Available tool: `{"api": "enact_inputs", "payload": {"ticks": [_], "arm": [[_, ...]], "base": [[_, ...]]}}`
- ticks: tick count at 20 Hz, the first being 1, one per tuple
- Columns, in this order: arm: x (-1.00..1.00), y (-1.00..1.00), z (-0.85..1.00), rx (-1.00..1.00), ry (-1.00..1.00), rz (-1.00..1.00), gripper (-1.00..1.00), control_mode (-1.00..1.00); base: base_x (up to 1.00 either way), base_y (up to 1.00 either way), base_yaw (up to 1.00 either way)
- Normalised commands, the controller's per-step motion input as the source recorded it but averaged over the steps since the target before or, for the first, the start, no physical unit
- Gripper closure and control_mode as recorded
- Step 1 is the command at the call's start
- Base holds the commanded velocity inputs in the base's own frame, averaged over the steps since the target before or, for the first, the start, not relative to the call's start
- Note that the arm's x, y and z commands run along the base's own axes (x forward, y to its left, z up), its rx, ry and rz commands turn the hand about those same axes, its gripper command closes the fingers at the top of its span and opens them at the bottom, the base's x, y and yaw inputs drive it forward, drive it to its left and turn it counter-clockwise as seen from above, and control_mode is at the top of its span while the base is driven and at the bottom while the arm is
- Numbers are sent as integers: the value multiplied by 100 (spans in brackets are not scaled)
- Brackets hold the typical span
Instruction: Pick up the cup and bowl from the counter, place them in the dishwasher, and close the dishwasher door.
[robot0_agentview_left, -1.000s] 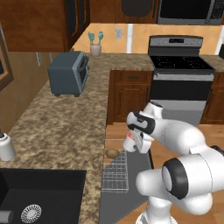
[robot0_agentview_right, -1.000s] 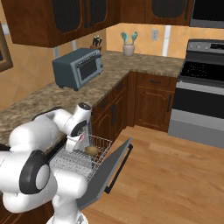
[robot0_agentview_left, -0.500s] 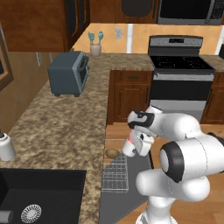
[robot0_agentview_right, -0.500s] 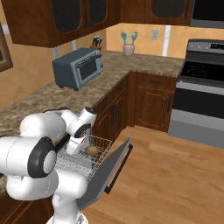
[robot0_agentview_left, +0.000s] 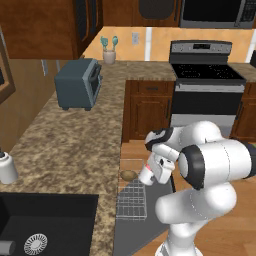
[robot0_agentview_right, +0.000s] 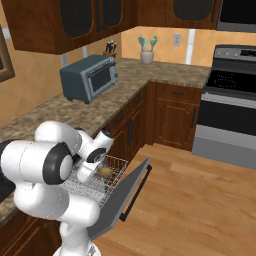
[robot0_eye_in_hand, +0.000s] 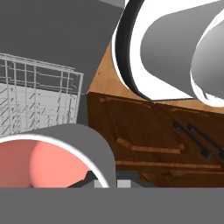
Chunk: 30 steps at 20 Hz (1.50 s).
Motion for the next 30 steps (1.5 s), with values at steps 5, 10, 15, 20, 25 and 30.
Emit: {"api": "enact_inputs", "payload": {"ticks": [5,10,15,20,25,30], "arm": [[12,11,-21,0,0,0,100,-100],[15,19,-26,0,0,0,100,-100],[9,11,-34,0,0,0,100,-100],[16,1,-38,0,0,0,100,-100],[23,5,-34,0,0,0,100,-100],[30,7,-35,0,0,0,100,-100]], "base": [[0,0,0],[0,0,0],[0,0,0],[0,0,0],[0,0,0],[0,0,0]]}}
